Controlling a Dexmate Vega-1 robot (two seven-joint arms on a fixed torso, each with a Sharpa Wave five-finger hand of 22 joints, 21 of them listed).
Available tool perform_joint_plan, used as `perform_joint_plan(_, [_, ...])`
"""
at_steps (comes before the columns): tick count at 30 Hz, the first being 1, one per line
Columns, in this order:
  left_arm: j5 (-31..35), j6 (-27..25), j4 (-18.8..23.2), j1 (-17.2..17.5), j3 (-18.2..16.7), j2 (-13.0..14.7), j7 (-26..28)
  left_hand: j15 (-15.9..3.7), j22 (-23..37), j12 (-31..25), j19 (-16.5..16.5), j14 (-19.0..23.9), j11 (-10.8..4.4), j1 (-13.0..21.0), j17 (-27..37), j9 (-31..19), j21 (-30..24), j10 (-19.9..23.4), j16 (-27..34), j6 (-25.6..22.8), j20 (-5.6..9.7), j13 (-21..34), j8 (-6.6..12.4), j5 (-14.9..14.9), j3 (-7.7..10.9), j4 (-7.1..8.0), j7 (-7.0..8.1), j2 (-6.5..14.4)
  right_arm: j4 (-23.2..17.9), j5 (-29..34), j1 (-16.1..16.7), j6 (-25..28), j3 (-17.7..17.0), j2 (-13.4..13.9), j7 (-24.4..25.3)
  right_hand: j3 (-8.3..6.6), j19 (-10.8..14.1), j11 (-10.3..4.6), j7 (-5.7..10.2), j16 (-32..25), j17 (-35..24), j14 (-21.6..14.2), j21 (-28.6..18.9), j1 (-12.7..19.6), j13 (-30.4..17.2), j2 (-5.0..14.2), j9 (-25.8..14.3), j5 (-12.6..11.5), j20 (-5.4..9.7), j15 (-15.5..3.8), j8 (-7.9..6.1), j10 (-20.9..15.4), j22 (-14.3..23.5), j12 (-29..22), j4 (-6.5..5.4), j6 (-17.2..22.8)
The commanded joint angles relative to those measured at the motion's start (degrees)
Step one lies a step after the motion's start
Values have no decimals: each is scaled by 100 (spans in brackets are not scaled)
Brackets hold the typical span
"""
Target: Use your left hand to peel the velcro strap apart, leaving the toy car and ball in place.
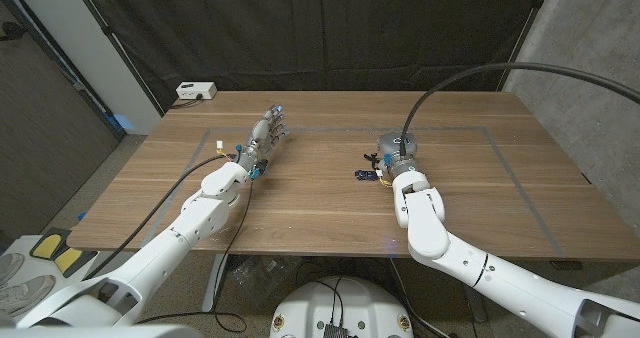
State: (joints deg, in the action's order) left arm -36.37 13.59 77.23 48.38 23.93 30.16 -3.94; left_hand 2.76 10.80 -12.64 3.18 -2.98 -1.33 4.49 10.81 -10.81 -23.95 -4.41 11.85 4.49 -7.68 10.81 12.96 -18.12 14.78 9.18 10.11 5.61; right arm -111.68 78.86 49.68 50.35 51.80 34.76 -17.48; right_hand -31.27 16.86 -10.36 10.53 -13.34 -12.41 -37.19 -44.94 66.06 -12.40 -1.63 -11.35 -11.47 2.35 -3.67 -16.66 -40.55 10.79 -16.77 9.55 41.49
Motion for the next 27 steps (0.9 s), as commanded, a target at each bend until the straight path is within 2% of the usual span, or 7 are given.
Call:
perform_joint_plan(1, [-4, -54, 4, -14, 2, -8, 25, 1, 25, 9, -33, 27, 0, -51, 13, -9, 24, 21, -21, -57, -45, 7, -3, -22, -42, 5, 4, 23, 183, 79, 111, -434, -223, -123, -119, 93, 11, 12, 10, -39, -38, -56, -56, 57, -36, -20, -34, 5, 257, -990, -51, -101, 32, -56, -27, 97])
perform_joint_plan(8, [-19, -65, -21, -29, 2, -28, 27, 5, 25, 15, -37, 36, -6, -66, 14, -10, 29, 21, -23, -52, -49, 7, -19, -25, -52, 10, -3, 27, 297, 28, 79, -568, -226, -184, -247, 245, 5, 84, 9, -38, -60, -22, -87, 0, -70, -30, -40, -20, 254, -973, -65, -92, 35, -48, -90, 160])
perform_joint_plan(16, [-16, -57, -38, -50, 9, -35, 6, 9, 26, 21, -42, 38, -6, -82, 15, -11, 34, 23, -28, -59, -46, 7, -31, -30, -62, 17, 5, 36, 376, 24, 49, -614, -234, -214, -282, 263, -5, 76, -6, -18, -54, -2, -99, -9, -82, 5, -40, -50, 254, -972, -80, -73, 35, -36, -114, 220])
perform_joint_plan(19, [-16, -55, -39, -54, 10, -39, 4, 14, 26, 22, -44, 39, 2, -88, 15, -11, 35, 25, -30, -63, -46, 8, -34, -31, -65, 19, 1, 39, 420, 63, 33, -582, -227, -228, -350, 313, -10, 126, -18, -16, -57, 2, -108, -63, -90, 1, -39, -58, 246, -953, -72, -68, 34, -31, -148, 219])
perform_joint_plan(21, [-22, -54, -41, -56, 10, -44, 0, 14, 26, 24, -45, 44, 3, -91, 15, -11, 37, 23, -29, -66, -51, 8, -36, -32, -67, 20, -5, 40, 438, -20, 49, -587, -261, -234, -303, 399, -11, 136, -27, -20, -61, -9, -119, -210, -98, -17, -39, -63, 241, -929, -67, -73, 33, -29, -229, 229])
perform_joint_plan(27, [-8, -63, -22, -64, 19, -34, -5, 9, 27, 28, -48, 40, 2, -102, 16, -12, 41, 25, -34, -68, -46, 8, -46, -35, -76, 22, 4, 42, 514, -80, 39, -541, -260, -247, -322, 428, 5, 158, -66, -23, -61, -37, -140, -252, -105, 22, -37, -92, 239, -954, -75, -99, 30, -32, -258, 277])
